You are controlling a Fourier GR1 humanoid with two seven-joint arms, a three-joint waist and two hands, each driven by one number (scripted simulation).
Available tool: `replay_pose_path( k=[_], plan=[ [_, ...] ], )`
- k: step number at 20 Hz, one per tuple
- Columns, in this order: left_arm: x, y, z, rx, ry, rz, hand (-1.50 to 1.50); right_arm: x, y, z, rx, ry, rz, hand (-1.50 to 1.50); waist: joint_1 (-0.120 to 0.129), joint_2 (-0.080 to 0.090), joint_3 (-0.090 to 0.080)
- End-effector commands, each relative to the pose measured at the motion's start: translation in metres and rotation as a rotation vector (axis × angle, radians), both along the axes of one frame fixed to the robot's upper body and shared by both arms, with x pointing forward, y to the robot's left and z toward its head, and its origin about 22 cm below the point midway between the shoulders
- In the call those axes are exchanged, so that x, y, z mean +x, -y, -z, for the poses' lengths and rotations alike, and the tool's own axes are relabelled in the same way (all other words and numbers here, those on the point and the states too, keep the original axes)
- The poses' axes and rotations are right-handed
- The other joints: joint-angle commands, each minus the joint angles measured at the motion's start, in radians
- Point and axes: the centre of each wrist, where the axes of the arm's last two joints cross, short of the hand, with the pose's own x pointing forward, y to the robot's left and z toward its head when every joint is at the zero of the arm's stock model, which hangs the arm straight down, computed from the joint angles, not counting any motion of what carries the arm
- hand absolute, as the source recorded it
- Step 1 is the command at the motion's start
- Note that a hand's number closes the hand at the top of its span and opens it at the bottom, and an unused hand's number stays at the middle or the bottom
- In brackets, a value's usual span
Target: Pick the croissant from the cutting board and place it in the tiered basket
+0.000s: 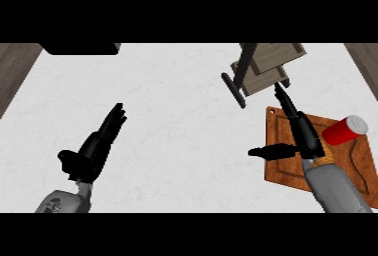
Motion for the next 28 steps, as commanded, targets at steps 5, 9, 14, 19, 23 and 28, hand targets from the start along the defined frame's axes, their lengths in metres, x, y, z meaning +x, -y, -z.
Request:
replay_pose_path(
  k=[5,9,14,19,23,28],
  plan=[
    [-0.002,-0.012,0.007,0.005,-0.053,0.002,0.00,0.005,0.037,-0.079,-0.555,0.040,0.044,-1.50,-0.025,-0.020,-0.008],
    [-0.005,-0.015,0.011,0.016,-0.050,-0.007,0.00,-0.004,0.060,-0.096,-0.943,-0.141,0.039,-1.50,-0.032,-0.026,-0.014],
    [0.000,-0.006,0.009,0.021,-0.035,-0.021,0.00,-0.020,0.032,-0.120,-1.258,-0.268,-0.014,-1.50,-0.036,-0.024,-0.010],
    [-0.008,-0.012,0.009,0.006,-0.028,-0.006,0.00,-0.049,-0.006,-0.155,-1.323,-0.368,-0.019,-1.50,-0.019,-0.015,-0.004],
    [0.013,0.000,0.008,0.014,-0.026,0.030,0.00,-0.060,-0.049,-0.150,-1.299,-0.401,0.038,-1.50,-0.005,-0.004,-0.002],
    [-0.009,-0.002,0.012,-0.014,-0.027,0.016,0.00,-0.065,-0.025,-0.134,-1.293,-0.339,0.140,-1.50,0.002,-0.004,0.000]
  ],
)
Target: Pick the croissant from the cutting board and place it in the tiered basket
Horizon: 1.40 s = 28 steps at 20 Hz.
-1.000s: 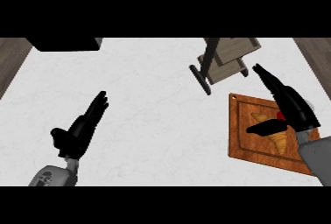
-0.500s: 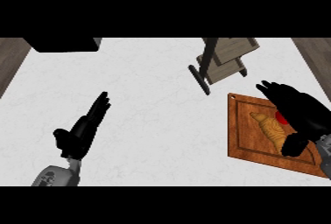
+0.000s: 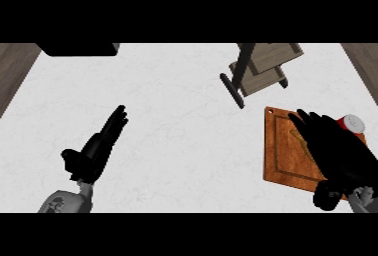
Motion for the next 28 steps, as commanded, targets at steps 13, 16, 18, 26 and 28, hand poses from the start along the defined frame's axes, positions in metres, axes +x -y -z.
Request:
replay_pose_path(
  k=[13,16,18,26,28],
  plan=[
    [0.003,-0.006,0.007,0.009,0.014,0.012,0.00,0.002,0.023,0.051,-0.074,0.005,0.167,-1.50,0.005,0.004,0.001],
    [0.013,-0.001,-0.009,-0.001,0.022,0.003,0.00,0.002,0.018,0.073,-0.075,-0.015,0.136,-1.50,0.006,0.003,0.001],
    [-0.004,0.012,0.010,0.004,0.014,0.011,0.00,0.019,0.047,0.081,-0.105,-0.024,0.185,-1.50,0.009,0.004,0.001],
    [0.009,-0.013,-0.009,-0.007,0.008,0.014,0.00,0.017,0.070,0.105,-0.087,-0.031,0.232,-1.50,0.007,0.003,0.001],
    [-0.004,0.002,0.010,0.018,0.022,-0.002,0.00,0.018,0.067,0.116,-0.076,-0.031,0.222,-1.50,0.008,0.004,0.001]
  ],
)
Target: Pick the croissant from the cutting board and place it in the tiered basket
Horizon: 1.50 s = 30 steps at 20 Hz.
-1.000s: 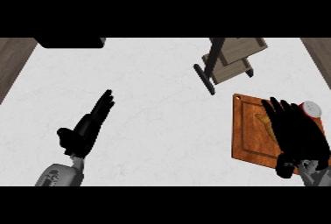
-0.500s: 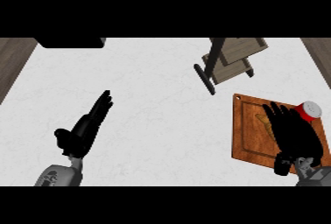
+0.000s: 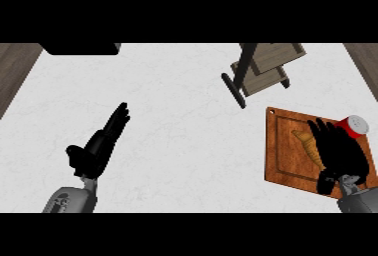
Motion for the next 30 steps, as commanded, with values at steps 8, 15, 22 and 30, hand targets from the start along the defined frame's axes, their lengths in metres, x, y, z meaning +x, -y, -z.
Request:
replay_pose_path(
  k=[8,15,22,30],
  plan=[
    [0.004,-0.017,-0.010,-0.003,-0.008,-0.009,0.00,-0.005,0.024,0.042,0.004,-0.031,-0.023,-1.50,0.000,0.000,0.000],
    [-0.012,0.005,0.004,0.003,-0.004,0.009,0.00,0.022,0.038,0.022,0.132,0.077,-0.138,1.50,0.003,0.000,0.000],
    [-0.004,-0.005,0.007,0.008,-0.005,-0.005,0.00,0.018,0.014,0.052,0.143,0.116,-0.166,1.50,0.001,0.000,0.000],
    [-0.012,-0.015,0.004,-0.005,-0.028,-0.072,0.00,0.011,0.028,0.007,0.200,0.217,0.413,1.50,-0.075,-0.024,-0.007]
  ],
)
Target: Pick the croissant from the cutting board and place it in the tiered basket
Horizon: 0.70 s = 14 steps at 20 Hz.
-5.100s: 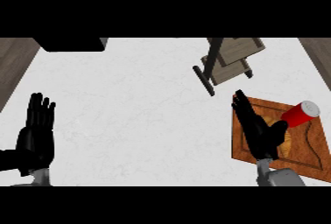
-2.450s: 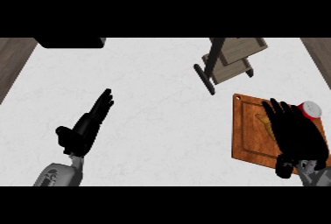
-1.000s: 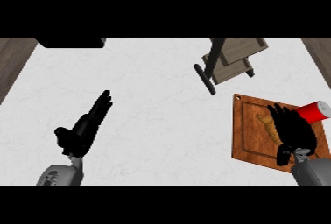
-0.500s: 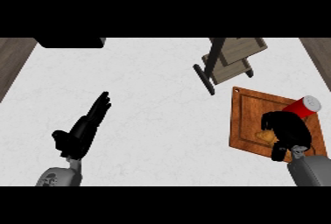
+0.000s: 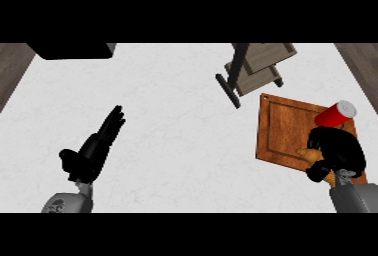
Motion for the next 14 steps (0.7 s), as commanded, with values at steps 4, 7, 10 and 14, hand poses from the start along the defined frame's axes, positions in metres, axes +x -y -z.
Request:
replay_pose_path(
  k=[4,7,10,14],
  plan=[
    [-0.009,-0.023,0.006,0.011,-0.036,-0.101,0.00,-0.016,0.032,-0.038,0.077,0.081,0.654,1.50,-0.091,-0.027,-0.007],
    [-0.010,-0.021,0.006,0.015,-0.019,-0.063,0.00,-0.012,0.010,-0.096,0.127,0.257,0.747,1.50,-0.058,-0.023,-0.005],
    [-0.008,-0.014,0.005,-0.004,-0.031,-0.028,0.00,-0.022,-0.023,-0.148,0.304,0.463,0.739,1.50,-0.042,-0.021,-0.002],
    [0.002,-0.015,0.001,0.007,-0.013,-0.014,0.00,-0.048,-0.049,-0.223,0.340,0.709,0.687,1.50,-0.013,-0.009,-0.002]
  ],
)
